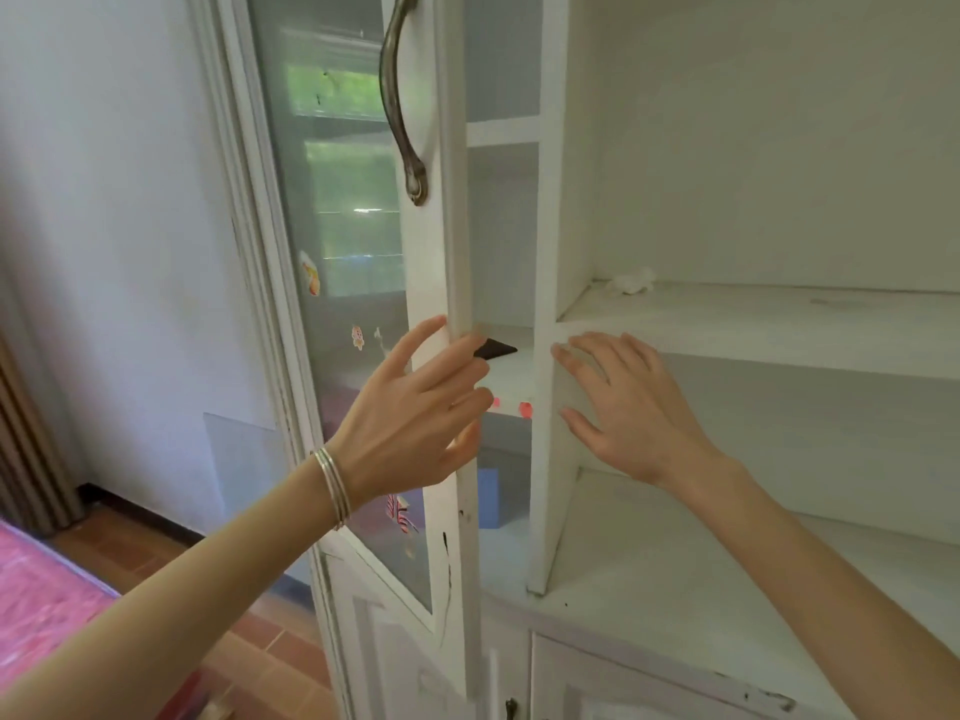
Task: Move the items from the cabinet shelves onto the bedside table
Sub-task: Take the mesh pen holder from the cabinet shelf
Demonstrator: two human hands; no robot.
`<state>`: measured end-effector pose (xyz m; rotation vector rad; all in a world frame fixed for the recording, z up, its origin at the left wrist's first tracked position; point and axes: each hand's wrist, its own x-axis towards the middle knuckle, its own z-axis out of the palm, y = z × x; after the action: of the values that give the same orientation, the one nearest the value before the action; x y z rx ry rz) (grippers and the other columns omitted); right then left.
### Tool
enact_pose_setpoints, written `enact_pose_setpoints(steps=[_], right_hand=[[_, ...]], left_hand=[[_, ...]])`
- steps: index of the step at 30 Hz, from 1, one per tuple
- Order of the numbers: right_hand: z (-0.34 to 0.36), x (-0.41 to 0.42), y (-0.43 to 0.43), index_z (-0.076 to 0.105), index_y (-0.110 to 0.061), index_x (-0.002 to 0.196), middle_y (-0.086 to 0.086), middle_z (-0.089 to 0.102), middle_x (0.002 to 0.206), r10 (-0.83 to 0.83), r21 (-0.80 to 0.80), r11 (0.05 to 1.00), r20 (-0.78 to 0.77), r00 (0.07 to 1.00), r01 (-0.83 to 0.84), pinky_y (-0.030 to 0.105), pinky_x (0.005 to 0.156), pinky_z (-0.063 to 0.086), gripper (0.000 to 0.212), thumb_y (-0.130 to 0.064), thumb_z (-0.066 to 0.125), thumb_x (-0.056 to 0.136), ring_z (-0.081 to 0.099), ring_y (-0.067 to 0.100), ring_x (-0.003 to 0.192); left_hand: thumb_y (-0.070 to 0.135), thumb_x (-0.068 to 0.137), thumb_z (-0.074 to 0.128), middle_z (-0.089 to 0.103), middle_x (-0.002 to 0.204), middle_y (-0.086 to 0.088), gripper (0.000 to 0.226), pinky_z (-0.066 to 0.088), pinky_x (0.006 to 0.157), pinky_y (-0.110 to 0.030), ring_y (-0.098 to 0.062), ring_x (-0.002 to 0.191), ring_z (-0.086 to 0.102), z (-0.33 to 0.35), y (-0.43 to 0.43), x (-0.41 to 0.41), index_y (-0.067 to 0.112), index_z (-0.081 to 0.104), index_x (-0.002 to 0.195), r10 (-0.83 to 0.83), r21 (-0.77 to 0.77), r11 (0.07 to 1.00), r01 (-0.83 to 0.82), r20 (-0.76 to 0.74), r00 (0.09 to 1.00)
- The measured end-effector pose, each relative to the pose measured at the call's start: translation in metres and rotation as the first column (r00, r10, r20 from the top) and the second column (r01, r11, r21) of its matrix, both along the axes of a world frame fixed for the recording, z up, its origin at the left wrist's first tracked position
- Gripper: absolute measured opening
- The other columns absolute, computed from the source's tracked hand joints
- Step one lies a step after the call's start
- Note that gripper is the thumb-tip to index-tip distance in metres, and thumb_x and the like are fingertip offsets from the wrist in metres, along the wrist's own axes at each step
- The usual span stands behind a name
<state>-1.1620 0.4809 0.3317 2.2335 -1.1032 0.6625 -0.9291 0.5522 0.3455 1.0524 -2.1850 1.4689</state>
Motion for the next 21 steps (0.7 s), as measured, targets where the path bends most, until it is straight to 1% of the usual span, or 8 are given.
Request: enact_pose_setpoints(steps=[5,9,13,15,18,21], right_hand=[[0.0,0.046,0.032,0.051,-0.011,0.128,0.013,0.056,0.124,0.064,-0.015,0.998,0.016,0.998,-0.064,0.047,0.104,0.032,0.054,-0.04,0.036,0.084,0.049,0.029,0.116],[-0.001,0.088,0.06,0.051,-0.013,0.126,0.01,0.057,0.124,0.08,-0.003,0.997,-0.004,0.997,-0.08,0.042,0.102,0.026,0.054,-0.042,0.035,0.083,0.049,0.027,0.117],[-0.006,0.121,0.089,0.054,-0.013,0.125,0.01,0.058,0.123,0.059,0.01,0.998,0.005,0.998,-0.059,0.041,0.101,0.026,0.055,-0.043,0.035,0.082,0.052,0.028,0.115],[-0.011,0.136,0.104,0.053,-0.015,0.127,0.009,0.057,0.124,0.046,0.031,0.998,0.023,0.999,-0.047,0.041,0.102,0.026,0.056,-0.044,0.035,0.082,0.052,0.027,0.116],[-0.018,0.16,0.124,0.051,-0.016,0.129,0.008,0.055,0.126,0.047,0.035,0.998,0.048,0.998,-0.049,0.045,0.104,0.031,0.057,-0.046,0.034,0.084,0.05,0.025,0.118],[-0.019,0.186,0.144,0.052,-0.014,0.128,0.009,0.057,0.124,0.061,-0.001,0.998,0.042,0.997,-0.061,0.048,0.101,0.038,0.056,-0.045,0.033,0.085,0.052,0.026,0.115]], left_hand=[[0.023,0.087,0.049,0.065,0.107,-0.007,0.02,0.021,0.113,-0.049,-0.026,0.129,0.039,-0.005,0.045,0.037,0.013,0.066,0.088,-0.04,-0.033,0.999,0.04,-0.017,0.999],[0.023,0.086,0.05,0.065,0.107,-0.007,0.019,0.026,0.11,-0.05,-0.027,0.13,0.041,-0.003,0.076,0.069,0.014,0.065,0.089,-0.07,-0.054,0.996,0.07,0.002,0.998],[0.023,0.083,0.052,0.066,0.106,-0.006,0.016,0.03,0.107,-0.052,-0.026,0.128,0.044,-0.005,0.104,0.105,0.014,0.066,0.086,-0.116,-0.08,0.99,0.114,-0.026,0.993],[0.023,0.083,0.053,0.067,0.107,-0.006,0.017,0.033,0.105,-0.051,-0.026,0.128,0.045,-0.007,0.117,0.125,0.014,0.067,0.085,-0.127,-0.086,0.989,0.124,-0.037,0.991],[0.023,0.084,0.053,0.065,0.11,-0.007,0.019,0.033,0.105,-0.053,-0.027,0.13,0.043,-0.009,0.135,0.156,0.014,0.068,0.088,-0.112,-0.077,0.991,0.108,-0.05,0.992],[0.025,0.086,0.053,0.064,0.113,-0.007,0.019,0.032,0.106,-0.054,-0.027,0.135,0.037,-0.012,0.15,0.185,0.014,0.068,0.091,-0.071,-0.051,0.996,0.068,-0.069,0.995]])
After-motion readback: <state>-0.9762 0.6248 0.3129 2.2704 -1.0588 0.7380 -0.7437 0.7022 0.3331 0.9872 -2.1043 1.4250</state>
